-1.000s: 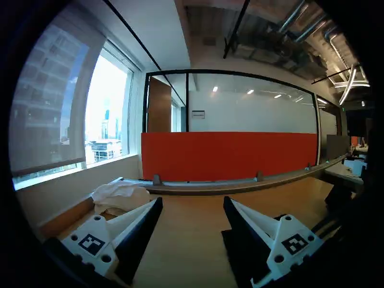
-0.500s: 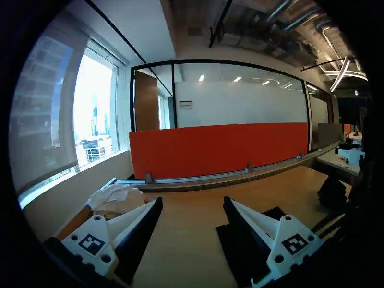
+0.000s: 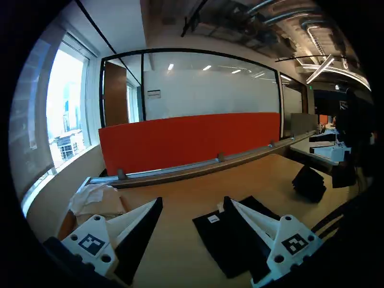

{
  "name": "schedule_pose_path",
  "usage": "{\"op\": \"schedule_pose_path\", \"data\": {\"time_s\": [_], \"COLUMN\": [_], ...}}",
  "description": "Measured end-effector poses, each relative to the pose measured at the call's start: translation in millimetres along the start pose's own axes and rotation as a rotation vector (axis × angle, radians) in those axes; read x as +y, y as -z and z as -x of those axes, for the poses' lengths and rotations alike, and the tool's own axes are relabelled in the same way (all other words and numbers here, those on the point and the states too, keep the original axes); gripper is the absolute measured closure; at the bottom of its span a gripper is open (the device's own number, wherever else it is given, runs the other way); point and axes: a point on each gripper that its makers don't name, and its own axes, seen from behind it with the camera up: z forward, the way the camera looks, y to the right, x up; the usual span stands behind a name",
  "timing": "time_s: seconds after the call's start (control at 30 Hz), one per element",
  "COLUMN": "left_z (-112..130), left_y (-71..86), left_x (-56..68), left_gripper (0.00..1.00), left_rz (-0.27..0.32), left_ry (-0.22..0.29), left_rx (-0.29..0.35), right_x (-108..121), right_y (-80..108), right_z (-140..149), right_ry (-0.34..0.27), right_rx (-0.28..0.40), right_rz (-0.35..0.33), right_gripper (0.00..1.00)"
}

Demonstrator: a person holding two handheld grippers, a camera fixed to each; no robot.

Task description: Fold towel

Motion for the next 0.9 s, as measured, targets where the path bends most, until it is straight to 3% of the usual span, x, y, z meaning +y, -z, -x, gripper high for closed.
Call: {"op": "schedule_pose_path", "data": {"time_s": [0.4,0.9], "left_z": [26.5,92.8], "left_y": [-6.9,-14.1], "left_x": [20.2,48.9], "left_gripper": [0.06,0.06], "left_rz": [0.094,0.180], "left_ry": [-0.030,-0.051], "left_rx": [-0.076,-0.189], "right_x": [-18.7,-42.6], "right_y": [-6.7,-16.3], "right_z": [25.1,107.5], "right_ry": [0.031,0.024], "right_rx": [-0.072,-0.184], "right_rz": [-0.094,-0.165], "right_gripper": [0.00,0.00]}}
